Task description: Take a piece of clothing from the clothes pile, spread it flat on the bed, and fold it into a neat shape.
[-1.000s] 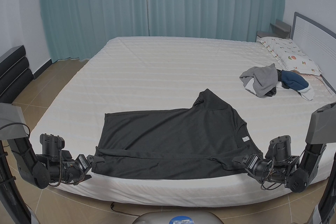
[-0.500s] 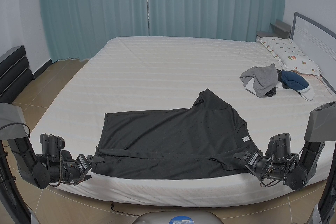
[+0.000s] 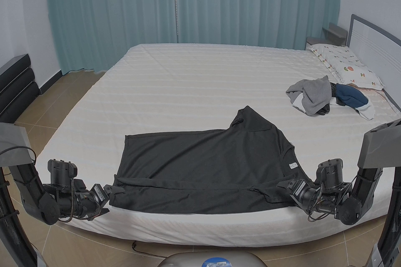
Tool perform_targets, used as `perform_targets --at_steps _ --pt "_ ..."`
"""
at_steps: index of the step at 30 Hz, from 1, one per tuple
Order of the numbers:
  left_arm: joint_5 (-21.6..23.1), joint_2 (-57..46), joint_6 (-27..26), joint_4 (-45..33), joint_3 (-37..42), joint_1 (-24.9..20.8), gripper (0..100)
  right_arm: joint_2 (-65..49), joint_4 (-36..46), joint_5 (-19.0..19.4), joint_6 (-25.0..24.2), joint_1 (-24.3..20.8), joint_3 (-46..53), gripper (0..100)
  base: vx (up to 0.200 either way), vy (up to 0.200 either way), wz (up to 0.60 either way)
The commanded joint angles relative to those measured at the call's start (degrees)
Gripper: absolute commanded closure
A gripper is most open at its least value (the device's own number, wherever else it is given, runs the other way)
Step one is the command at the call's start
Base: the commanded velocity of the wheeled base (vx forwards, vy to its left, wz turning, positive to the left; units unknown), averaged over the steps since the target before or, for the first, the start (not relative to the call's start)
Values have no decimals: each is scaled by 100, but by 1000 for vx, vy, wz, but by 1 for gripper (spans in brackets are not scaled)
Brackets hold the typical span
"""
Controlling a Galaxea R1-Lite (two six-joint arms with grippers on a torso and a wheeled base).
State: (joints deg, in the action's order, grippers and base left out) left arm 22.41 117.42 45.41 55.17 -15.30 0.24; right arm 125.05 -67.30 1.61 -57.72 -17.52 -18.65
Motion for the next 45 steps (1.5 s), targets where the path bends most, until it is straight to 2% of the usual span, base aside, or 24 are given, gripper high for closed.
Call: perform_targets --at_steps 1,3,4,18,28,45 --pt "1 9 3 2 1 2 0 46 -28 -3 -20 3 -33 0 0 0 0" --pt "9 9 3 2 1 2 0 90 -37 -3 -55 12 -42 0 0 0 0" --pt "1 9 3 2 1 2 0 98 -28 -3 -64 12 -51 100 0 0 0" --pt "9 9 3 2 1 2 0 -86 -28 -3 -81 29 19 100 0 0 0" --pt "1 9 3 2 1 2 0 -912 68 6 -187 29 371 100 0 0 0" --pt "9 18 3 2 1 2 0 -701 77 68 -55 -32 784 100 0 0 0"
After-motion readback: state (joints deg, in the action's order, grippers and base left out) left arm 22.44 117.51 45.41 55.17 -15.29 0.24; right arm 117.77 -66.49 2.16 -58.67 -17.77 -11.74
